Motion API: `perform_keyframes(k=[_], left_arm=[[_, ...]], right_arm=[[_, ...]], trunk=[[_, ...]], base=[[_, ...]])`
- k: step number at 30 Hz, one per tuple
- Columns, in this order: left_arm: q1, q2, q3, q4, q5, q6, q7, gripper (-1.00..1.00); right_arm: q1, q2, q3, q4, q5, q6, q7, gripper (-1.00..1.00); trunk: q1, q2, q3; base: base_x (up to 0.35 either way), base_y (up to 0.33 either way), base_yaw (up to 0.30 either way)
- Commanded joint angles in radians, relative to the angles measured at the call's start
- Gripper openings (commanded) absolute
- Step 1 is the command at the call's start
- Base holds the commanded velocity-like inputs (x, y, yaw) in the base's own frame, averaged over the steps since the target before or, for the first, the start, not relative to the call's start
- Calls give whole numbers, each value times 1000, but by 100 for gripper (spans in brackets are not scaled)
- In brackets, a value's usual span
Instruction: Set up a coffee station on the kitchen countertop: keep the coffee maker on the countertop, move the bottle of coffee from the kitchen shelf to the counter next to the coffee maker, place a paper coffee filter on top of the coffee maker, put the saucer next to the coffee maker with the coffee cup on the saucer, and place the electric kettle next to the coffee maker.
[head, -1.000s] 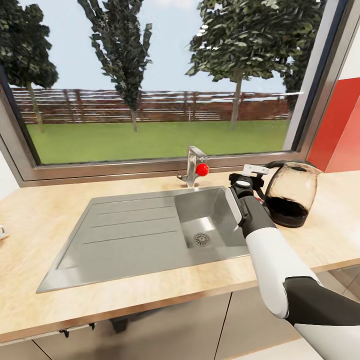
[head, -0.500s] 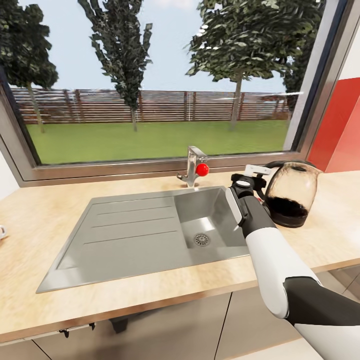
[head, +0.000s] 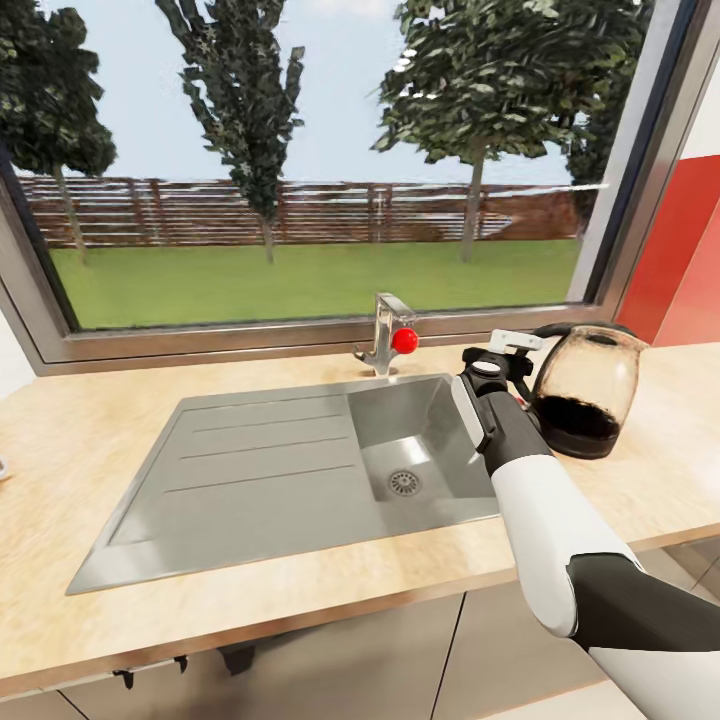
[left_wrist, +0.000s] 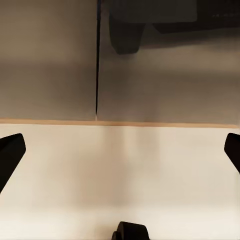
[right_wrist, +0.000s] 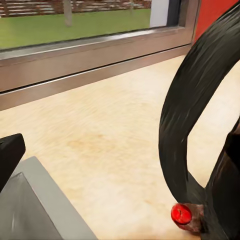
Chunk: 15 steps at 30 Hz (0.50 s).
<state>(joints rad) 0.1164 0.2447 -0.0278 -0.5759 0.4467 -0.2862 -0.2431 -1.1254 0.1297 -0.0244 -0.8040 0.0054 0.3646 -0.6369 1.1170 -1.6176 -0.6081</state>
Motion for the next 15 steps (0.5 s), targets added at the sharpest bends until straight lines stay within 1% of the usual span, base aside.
perform_keyframes(k=[1, 5, 10, 15], left_arm=[[0, 1, -3, 0, 10, -1, -4, 100], [0, 1, -3, -1, 10, -1, -4, 100], [0, 1, -2, 0, 10, -1, -4, 100], [0, 1, -2, 0, 10, -1, -4, 100]], right_arm=[[-1, 1, -1, -1, 1, 7, -2, 100], [-1, 1, -2, -1, 0, 6, -3, 100], [-1, 1, -2, -1, 0, 7, -3, 100], [-1, 1, -2, -1, 0, 6, -3, 100]], trunk=[[0, 0, -1], [0, 0, -1], [0, 0, -1], [0, 0, -1]], base=[[18, 0, 0], [10, 0, 0], [69, 0, 0], [24, 0, 0]])
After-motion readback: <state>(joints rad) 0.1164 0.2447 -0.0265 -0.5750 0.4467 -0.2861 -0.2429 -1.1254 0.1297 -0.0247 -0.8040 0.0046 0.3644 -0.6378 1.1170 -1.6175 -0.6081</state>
